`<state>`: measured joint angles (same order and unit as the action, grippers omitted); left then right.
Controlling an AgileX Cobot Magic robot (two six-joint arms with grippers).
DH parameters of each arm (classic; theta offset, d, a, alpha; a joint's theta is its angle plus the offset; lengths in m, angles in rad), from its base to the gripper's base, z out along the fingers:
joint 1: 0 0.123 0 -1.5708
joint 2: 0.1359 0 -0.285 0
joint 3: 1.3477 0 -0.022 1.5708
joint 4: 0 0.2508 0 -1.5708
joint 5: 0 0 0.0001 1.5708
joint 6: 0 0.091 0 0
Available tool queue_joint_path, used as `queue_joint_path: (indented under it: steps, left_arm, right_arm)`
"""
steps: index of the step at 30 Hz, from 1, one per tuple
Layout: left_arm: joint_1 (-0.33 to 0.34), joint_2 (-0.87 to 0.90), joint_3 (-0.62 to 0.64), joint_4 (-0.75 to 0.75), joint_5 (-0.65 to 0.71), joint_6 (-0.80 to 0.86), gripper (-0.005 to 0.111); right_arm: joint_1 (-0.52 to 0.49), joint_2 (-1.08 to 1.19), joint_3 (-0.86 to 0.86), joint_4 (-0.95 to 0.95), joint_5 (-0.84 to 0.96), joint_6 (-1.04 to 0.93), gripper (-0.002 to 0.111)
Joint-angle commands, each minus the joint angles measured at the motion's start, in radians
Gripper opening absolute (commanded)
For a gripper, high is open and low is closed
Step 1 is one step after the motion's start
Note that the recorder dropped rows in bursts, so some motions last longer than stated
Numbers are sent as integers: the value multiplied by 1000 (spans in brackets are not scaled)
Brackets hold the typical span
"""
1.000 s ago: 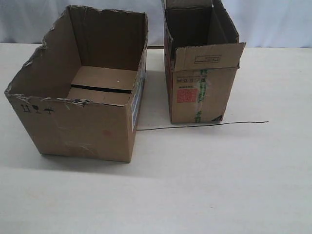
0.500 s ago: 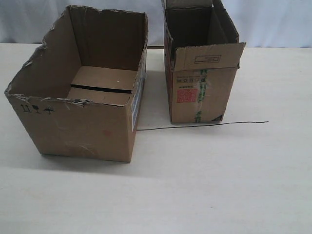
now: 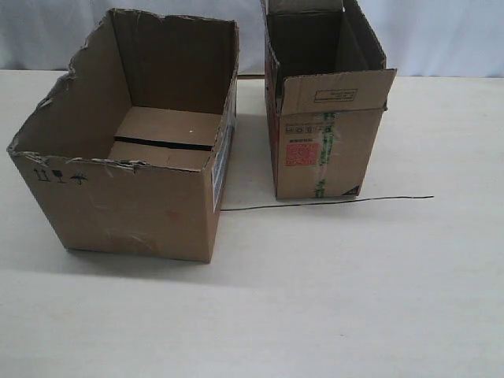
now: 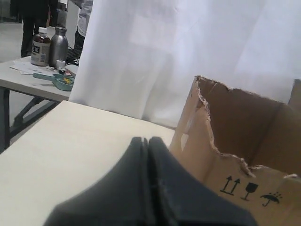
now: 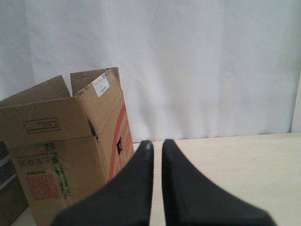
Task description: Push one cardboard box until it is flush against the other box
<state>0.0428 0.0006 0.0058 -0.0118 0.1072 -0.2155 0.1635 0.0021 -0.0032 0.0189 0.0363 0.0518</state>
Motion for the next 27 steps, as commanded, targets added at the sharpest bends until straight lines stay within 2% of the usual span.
queue_joint_path:
  steps: [1,3,6,9,12,19,22,27]
  left_arm:
    - [-8,-1,-6,-226,-43,-111,0]
    - [-8,-1,-6,-315,-50,-135,0]
    - [-8,-1,-6,-326,-107,-135,0]
    - [-8,-1,-6,-418,-174,-194,0]
    - [-8,-1,-6,-518,-277,-235,0]
    - [-8,-1,-6,-523,-581,-235,0]
    - [-8,-1,-6,-523,-591,-235,0]
    - [-8,-1,-6,-521,-509,-230,0]
  right_arm:
    - [2,-2,3,-8,-9,-2,5]
    - [2,-2,3,-8,-9,-2,5]
    - [2,-2,3,-8,-9,-2,5]
    - [2,-2,3,-8,-9,-2,5]
    - [2,-2,3,-8,-9,-2,5]
    - [2,-2,3,-8,-9,-2,5]
    - [2,-2,3,-8,-9,-2,5]
    - [2,-2,3,-8,-9,-2,5]
